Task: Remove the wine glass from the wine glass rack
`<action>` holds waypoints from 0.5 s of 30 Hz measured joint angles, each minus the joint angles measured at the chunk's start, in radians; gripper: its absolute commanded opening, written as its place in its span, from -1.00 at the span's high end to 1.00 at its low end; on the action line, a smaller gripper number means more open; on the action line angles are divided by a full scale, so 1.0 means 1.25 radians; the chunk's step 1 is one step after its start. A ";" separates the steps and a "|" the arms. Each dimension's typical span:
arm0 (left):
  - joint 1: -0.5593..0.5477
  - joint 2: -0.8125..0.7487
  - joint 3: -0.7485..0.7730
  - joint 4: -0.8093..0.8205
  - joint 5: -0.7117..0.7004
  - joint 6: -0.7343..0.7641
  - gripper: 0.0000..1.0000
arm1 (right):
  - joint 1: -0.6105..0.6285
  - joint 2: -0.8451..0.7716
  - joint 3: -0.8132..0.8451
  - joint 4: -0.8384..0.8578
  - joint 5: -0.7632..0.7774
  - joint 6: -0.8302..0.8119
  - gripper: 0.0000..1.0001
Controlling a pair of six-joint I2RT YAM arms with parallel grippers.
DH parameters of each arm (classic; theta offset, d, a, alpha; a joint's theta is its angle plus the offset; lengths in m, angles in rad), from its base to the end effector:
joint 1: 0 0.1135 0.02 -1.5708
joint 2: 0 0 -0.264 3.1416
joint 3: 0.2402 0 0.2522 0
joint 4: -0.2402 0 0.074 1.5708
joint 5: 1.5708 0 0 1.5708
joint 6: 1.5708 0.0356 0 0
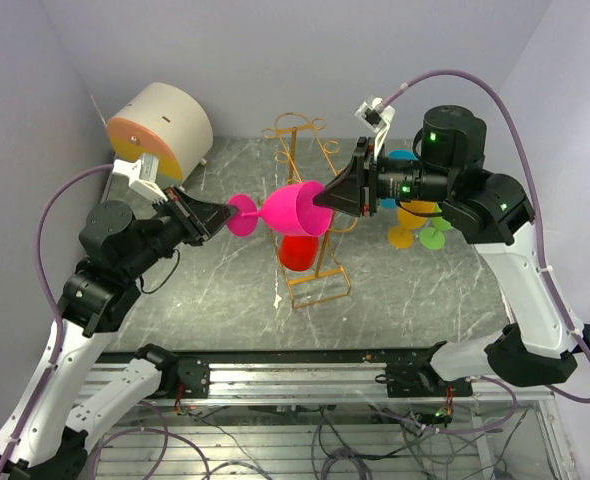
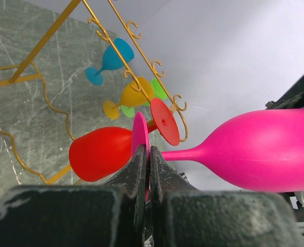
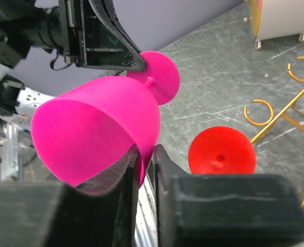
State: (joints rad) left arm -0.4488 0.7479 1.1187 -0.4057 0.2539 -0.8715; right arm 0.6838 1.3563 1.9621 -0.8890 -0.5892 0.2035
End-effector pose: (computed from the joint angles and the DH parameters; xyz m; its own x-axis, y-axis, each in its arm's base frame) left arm 0.1235 -0.0694 0.4339 -0.5147 -0.5743 -0.6366 0.3919 0.5028 -0.7705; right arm 0.1662 0.1609 0.5313 -0.4019 -0.1108 -0.9090 -0.8757 0.3367 0.3461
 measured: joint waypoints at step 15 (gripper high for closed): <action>0.000 0.047 0.077 -0.066 -0.079 0.066 0.19 | 0.001 0.036 0.121 0.045 0.313 0.026 1.00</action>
State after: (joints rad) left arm -0.4488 0.8062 1.2148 -0.4881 0.1547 -0.7895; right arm 0.6853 1.4010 2.1139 -0.8322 -0.1974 0.2363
